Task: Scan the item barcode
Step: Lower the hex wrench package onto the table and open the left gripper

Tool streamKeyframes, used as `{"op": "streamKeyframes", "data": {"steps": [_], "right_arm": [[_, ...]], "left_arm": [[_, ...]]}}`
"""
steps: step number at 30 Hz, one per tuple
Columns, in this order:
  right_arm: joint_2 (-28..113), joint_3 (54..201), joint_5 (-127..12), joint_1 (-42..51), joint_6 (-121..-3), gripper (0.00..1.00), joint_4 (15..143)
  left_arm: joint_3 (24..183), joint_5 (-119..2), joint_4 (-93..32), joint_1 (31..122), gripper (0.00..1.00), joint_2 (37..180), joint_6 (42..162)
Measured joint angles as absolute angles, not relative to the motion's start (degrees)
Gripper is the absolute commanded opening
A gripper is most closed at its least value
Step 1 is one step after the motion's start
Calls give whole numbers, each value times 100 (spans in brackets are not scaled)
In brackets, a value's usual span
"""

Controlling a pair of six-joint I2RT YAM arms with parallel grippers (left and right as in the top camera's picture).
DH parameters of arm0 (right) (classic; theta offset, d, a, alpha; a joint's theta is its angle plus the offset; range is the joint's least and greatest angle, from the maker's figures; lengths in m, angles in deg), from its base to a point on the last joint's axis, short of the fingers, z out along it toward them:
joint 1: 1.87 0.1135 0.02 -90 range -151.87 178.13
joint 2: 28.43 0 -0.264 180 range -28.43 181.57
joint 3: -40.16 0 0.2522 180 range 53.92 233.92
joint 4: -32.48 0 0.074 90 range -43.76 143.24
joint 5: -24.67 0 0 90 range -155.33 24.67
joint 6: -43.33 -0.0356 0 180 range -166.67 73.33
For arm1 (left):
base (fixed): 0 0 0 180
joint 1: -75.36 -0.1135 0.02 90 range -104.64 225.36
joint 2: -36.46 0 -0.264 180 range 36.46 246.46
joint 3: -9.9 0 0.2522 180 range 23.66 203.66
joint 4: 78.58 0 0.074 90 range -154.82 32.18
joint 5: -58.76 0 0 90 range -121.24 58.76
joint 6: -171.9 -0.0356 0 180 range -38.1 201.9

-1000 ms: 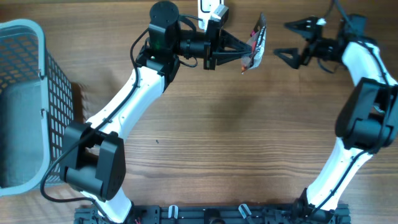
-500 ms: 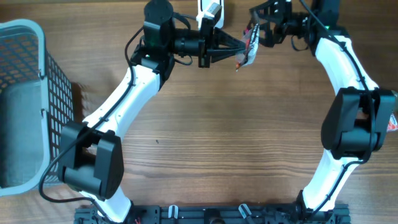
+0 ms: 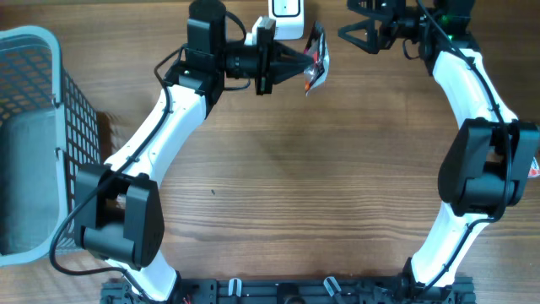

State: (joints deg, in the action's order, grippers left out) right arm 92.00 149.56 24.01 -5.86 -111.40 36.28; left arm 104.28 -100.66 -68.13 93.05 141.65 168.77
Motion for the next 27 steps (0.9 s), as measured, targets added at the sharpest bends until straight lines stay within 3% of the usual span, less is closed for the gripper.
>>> {"op": "streamKeyframes", "data": {"steps": [5,15,21,27], "right_arm": [[9195,14962,2230,-719,-10661,100,4240],[9193,14971,-467,-754,-8792,100,8061],[9193,14971,-2036,-735,-7719,100,8743],[9193,14971,-2668,-660,-7192,100,8900]], "left_arm": [[10426,-10007,-6147,9367,4,14165,16836],[10432,-8707,-3542,9480,4,14161,16344],[10432,-7719,-2945,9509,4,14158,15292],[10432,-7059,-2746,9723,4,14158,14331]]}}
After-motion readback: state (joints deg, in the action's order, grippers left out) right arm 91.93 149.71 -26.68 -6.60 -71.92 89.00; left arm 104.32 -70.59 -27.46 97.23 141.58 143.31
